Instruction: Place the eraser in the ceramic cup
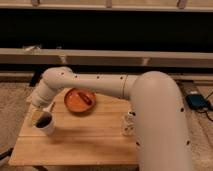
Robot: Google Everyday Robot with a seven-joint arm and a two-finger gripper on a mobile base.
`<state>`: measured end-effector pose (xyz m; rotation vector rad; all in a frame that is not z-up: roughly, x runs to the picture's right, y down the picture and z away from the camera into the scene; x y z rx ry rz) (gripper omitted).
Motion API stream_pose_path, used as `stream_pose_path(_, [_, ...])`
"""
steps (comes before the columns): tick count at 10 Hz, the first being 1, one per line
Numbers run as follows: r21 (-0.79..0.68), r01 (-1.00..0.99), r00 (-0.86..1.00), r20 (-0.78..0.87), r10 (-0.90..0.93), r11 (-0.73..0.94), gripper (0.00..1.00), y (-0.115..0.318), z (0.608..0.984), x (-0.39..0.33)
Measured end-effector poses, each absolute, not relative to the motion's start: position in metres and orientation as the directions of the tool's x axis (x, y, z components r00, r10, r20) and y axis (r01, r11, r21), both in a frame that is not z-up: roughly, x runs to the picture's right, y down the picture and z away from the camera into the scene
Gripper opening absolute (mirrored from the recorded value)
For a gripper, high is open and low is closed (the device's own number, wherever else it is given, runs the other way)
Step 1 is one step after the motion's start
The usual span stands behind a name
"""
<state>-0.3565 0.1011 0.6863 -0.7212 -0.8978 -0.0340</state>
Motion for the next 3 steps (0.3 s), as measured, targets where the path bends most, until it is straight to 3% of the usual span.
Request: stream_pose_path(3, [-0.555,0.29,0.643,0.717,0.271,0.779,0.8,0.0948,0.6891,-0.3529])
